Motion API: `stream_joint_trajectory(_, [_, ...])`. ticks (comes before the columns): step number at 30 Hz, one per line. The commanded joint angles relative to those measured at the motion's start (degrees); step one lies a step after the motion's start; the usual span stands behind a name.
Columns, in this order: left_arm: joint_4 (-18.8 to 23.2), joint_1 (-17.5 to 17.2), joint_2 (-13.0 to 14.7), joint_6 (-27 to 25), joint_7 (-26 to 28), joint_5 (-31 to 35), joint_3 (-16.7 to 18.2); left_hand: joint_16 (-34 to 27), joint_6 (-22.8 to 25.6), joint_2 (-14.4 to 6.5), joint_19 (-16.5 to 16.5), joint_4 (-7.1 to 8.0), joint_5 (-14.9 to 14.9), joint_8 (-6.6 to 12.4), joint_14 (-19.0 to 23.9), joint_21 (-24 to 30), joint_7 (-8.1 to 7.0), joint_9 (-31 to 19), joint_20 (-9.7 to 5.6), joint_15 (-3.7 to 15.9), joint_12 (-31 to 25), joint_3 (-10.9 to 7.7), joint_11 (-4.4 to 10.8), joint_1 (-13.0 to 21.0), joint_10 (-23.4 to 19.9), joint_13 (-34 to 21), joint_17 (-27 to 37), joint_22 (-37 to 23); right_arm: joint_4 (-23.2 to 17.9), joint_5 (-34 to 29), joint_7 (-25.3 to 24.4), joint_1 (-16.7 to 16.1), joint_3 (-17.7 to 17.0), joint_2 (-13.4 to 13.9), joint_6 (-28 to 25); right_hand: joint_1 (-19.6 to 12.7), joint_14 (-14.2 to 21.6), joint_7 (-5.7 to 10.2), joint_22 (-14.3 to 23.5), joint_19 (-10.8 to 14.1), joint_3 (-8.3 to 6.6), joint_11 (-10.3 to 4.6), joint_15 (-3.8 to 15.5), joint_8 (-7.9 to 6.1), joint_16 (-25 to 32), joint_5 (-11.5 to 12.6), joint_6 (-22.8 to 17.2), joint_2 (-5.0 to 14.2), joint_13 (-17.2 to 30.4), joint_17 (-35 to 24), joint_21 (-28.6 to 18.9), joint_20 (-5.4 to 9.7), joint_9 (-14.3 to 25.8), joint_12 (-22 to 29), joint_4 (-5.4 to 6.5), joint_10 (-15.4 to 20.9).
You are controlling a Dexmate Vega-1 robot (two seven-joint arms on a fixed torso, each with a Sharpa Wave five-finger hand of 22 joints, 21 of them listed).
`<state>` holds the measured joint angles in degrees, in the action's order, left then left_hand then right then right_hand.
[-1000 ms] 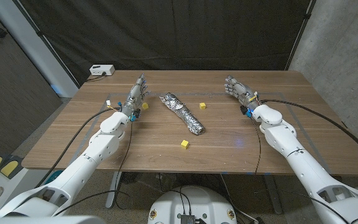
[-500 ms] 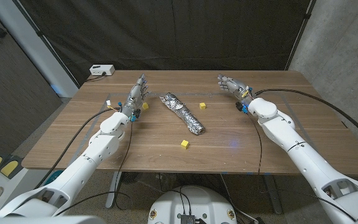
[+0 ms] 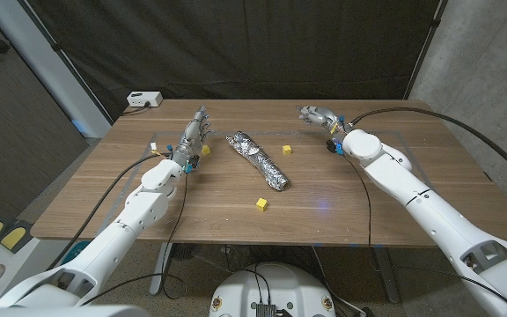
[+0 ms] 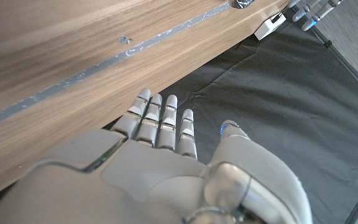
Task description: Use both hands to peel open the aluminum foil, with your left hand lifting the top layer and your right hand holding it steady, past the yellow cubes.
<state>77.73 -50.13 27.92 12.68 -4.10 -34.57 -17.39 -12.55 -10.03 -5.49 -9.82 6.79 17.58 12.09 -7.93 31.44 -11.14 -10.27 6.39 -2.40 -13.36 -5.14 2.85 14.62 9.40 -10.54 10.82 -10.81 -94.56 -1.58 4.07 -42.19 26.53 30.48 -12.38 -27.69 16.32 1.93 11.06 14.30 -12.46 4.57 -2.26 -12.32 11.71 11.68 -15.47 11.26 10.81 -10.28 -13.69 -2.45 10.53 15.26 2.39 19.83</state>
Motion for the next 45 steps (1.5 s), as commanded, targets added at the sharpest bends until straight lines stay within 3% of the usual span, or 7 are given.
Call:
stream_joint_trajectory(1, [0.58,-0.40,0.09,-0.09,-0.04,0.14,0.29,-0.59,-0.69,-0.23,-2.39,0.16,0.45,0.34,0.58,0.24,0.35,-0.25,0.48,-0.05,-0.23,0.42,-0.27,0.17,-0.03,-0.33,0.13,-0.13,-2.94,-5.80,0.02,3.66,5.81,1.96,-5.53,-0.61,0.77,0.01,0.23,0.53,-0.74,-0.36,0.09,-0.22,0.26,0.44,-0.86,-0.07,0.10,-0.21,-0.37,0.38,0.21,0.37,0.00,0.72])
stream_joint_trajectory(23, [-0.90,0.59,-0.10,0.29,-1.48,-0.23,0.21,-0.57,-0.49,-0.25,-1.97,0.18,0.54,0.04,1.56,0.17,0.32,-0.28,0.96,-0.25,-0.09,0.65,-0.33,0.25,-0.41,-0.38,0.21,-0.15,-6.05,-15.17,3.08,10.20,15.94,3.33,-14.89,-2.24,0.68,0.79,0.25,0.41,-3.31,-1.77,1.68,0.21,-0.47,0.71,-1.33,-0.46,0.08,-0.04,-0.14,1.08,0.24,-0.10,-0.73,0.77])
stream_joint_trajectory(31, [-1.69,1.51,-0.19,0.31,-2.50,-0.43,-0.17,-0.54,-0.46,-0.25,-1.91,0.19,0.56,-0.05,1.77,0.13,0.31,-0.28,1.04,-0.37,-0.06,0.73,-0.33,0.25,-0.54,-0.39,0.24,-0.15,-7.67,-20.06,3.26,11.52,19.75,3.55,-19.32,-4.79,1.63,1.01,0.25,1.33,-5.64,-2.54,2.67,0.43,-0.66,0.87,-1.87,-0.96,0.06,0.18,-0.34,1.09,0.28,-0.27,-2.60,1.54])
stream_joint_trajectory(39, [-2.15,2.12,-0.22,0.80,-4.27,-1.26,-0.28,-0.54,-0.34,-0.24,-1.68,0.21,0.61,-0.16,2.24,0.10,0.24,-0.29,1.05,-0.38,-0.05,0.87,-0.27,0.26,-0.85,-0.41,0.27,-0.16,-9.08,-23.53,3.95,12.51,22.48,3.72,-22.91,-5.86,1.83,1.28,0.25,1.67,-6.54,-3.12,3.38,0.48,-0.81,0.88,-2.18,-1.12,0.04,0.24,-0.41,1.43,0.30,-0.42,-3.43,1.70])
stream_joint_trajectory(45, [-1.01,1.62,0.34,0.44,-4.15,-1.43,-0.02,-0.18,0.39,-0.19,-1.50,0.21,0.65,-0.04,1.90,0.02,0.58,-0.31,1.41,-0.80,-0.38,1.04,-0.67,0.31,-2.15,-0.42,0.29,-0.17,-9.24,-25.77,4.03,13.15,24.30,3.38,-24.90,-7.56,1.91,1.48,0.26,1.87,-7.59,-3.54,4.21,0.58,-1.01,0.91,-2.37,-1.30,0.03,0.34,-0.42,1.79,0.33,-0.64,-4.83,1.77])
